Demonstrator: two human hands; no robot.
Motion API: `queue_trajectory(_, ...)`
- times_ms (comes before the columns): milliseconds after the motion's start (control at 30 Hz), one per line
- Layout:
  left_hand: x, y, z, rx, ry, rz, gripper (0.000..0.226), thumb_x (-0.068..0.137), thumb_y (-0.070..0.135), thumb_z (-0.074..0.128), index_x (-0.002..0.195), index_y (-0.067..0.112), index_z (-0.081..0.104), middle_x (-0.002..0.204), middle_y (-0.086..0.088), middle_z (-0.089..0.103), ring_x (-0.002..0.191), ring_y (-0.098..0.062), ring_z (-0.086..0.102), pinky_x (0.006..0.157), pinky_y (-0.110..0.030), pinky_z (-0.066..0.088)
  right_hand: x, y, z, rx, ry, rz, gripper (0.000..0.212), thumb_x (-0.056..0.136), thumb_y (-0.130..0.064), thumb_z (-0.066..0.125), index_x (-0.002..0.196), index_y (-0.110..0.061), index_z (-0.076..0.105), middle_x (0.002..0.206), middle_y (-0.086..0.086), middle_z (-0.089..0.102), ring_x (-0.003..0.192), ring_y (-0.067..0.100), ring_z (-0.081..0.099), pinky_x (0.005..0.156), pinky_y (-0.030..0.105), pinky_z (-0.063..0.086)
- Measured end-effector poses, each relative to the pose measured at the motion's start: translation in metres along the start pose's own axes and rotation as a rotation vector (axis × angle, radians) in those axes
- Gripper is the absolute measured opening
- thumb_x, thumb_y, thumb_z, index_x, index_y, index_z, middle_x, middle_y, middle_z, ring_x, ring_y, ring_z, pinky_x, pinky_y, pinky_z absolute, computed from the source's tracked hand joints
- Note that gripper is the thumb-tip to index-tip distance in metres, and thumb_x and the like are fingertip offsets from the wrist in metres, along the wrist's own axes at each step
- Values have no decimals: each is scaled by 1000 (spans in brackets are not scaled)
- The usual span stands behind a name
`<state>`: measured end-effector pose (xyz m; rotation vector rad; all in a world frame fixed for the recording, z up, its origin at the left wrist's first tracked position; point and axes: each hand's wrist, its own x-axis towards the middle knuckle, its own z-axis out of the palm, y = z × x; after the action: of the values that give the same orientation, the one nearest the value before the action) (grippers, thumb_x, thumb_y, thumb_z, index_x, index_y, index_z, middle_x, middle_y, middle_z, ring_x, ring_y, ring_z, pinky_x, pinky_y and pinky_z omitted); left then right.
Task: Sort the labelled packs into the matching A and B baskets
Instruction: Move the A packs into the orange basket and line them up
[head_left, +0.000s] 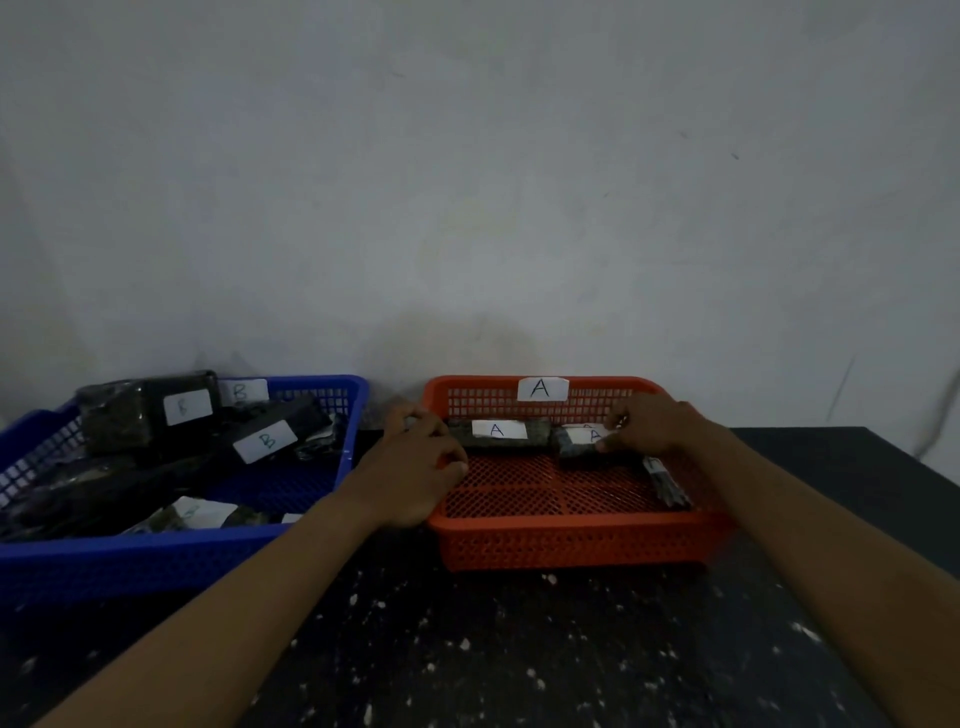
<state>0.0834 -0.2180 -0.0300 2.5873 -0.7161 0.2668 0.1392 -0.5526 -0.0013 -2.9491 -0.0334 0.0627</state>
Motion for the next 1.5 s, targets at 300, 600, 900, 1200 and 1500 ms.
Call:
queue_trajectory(300, -13, 12, -53, -492, 118, -115, 10, 92, 34, 59, 98, 30, 66, 104, 13, 61, 95, -3, 57, 79, -19, 44, -55, -90, -21, 152, 289, -228, 46, 77, -56, 65, 114, -28, 62, 108, -10, 60, 93, 12, 56, 77, 30, 46)
queue_trajectory(600, -102, -77, -124, -235, -45, -345, 16, 95, 28, 57, 91, 36, 70, 96, 19, 67, 81, 2, 63, 73, -17, 44, -101, -264, 49, 613, 228, -646, 44, 85, -49, 63, 125, -33, 55, 127, -9, 54, 115, 8, 49, 98, 34, 45)
queue_trajectory(900, -110, -114, -126, -75, -440, -444, 30, 95, 19, 52, 121, 31, 59, 130, 7, 54, 111, -12, 51, 98, -32, 42, -91, -302, 131, 1125, 278, -395, 53, 94, -20, 57, 139, -42, 40, 155, -18, 21, 138, -2, 19, 116, 40, 23)
queue_trajectory(1200, -107, -132, -118, -231, -319, -393, 31, 87, 21, 68, 116, 32, 64, 121, 13, 55, 112, -8, 52, 97, -29, 42, -88, -303, 149, 1502, 194, -421, 61, 84, -36, 58, 138, -56, 36, 147, -21, 39, 124, 2, 50, 101, 32, 45)
queue_trajectory(1500, -110, -137, -113, -332, 272, -457, 30, 85, 25, 72, 113, 26, 64, 97, 8, 63, 85, -8, 60, 75, -21, 47, -85, -302, 151, 1536, 203, -446, 60, 94, -18, 56, 141, -49, 36, 141, -20, 42, 114, -3, 56, 85, 17, 51)
